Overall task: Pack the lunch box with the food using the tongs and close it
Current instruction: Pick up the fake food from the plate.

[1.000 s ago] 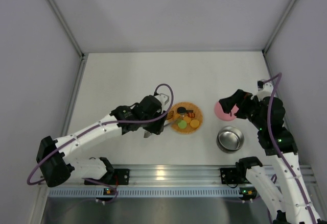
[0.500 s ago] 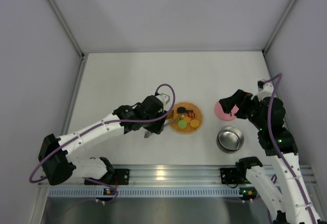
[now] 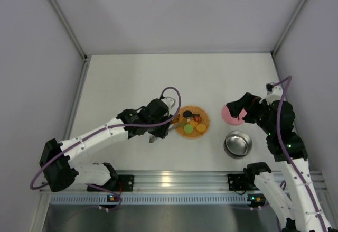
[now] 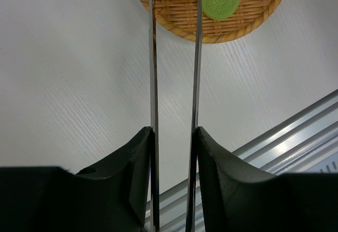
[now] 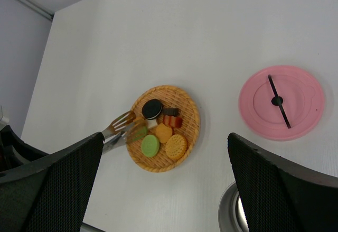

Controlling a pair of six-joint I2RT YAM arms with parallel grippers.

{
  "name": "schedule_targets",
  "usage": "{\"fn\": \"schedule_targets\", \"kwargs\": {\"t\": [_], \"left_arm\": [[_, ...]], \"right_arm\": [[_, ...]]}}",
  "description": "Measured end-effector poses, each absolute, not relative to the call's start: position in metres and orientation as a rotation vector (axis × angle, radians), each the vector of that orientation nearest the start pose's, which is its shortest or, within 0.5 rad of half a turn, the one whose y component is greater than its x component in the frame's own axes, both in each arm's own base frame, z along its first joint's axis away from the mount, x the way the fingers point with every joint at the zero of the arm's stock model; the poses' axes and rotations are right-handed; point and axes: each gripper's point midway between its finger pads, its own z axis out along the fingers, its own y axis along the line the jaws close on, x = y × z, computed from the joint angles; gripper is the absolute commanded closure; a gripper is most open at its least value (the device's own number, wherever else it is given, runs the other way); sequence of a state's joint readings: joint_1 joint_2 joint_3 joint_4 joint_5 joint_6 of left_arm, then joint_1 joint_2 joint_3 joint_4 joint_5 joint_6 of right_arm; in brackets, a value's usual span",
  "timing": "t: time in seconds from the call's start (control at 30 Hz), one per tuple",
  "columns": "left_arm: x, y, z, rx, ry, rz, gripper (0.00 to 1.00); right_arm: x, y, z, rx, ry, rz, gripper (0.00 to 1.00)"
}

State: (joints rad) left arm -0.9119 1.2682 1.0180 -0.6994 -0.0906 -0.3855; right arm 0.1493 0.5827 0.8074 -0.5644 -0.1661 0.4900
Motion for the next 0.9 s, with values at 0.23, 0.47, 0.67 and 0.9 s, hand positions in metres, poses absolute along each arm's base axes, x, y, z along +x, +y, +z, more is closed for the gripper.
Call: {"fn": "schedule_targets", "kwargs": {"t": [0.23, 0.47, 0.67, 0.9], "left_arm": [[0.1886, -0.2431, 0.1372, 0.631, 2.485, -0.405, 0.74], [0.1884, -0.2430, 0.1372, 0.631, 2.485, -0.404, 0.79], [0.1880, -0.2419, 0.1370, 0.632, 2.489, -0.399, 0.82], [0.1880, -0.2416, 0.1369, 0.632, 2.490, -0.397, 0.86]], "right_arm": [[0.2328, 0.0839, 0.2560, 0.217, 1.938, 0.586, 0.01], [0.2328, 0.0839, 0.2560, 0.217, 1.938, 0.586, 0.00], [0.2329, 0.0839, 0.2559, 0.217, 1.938, 0.586, 0.01], [0.2331, 0.0840, 0.2554, 0.218, 1.940, 0.586, 0.01]]}}
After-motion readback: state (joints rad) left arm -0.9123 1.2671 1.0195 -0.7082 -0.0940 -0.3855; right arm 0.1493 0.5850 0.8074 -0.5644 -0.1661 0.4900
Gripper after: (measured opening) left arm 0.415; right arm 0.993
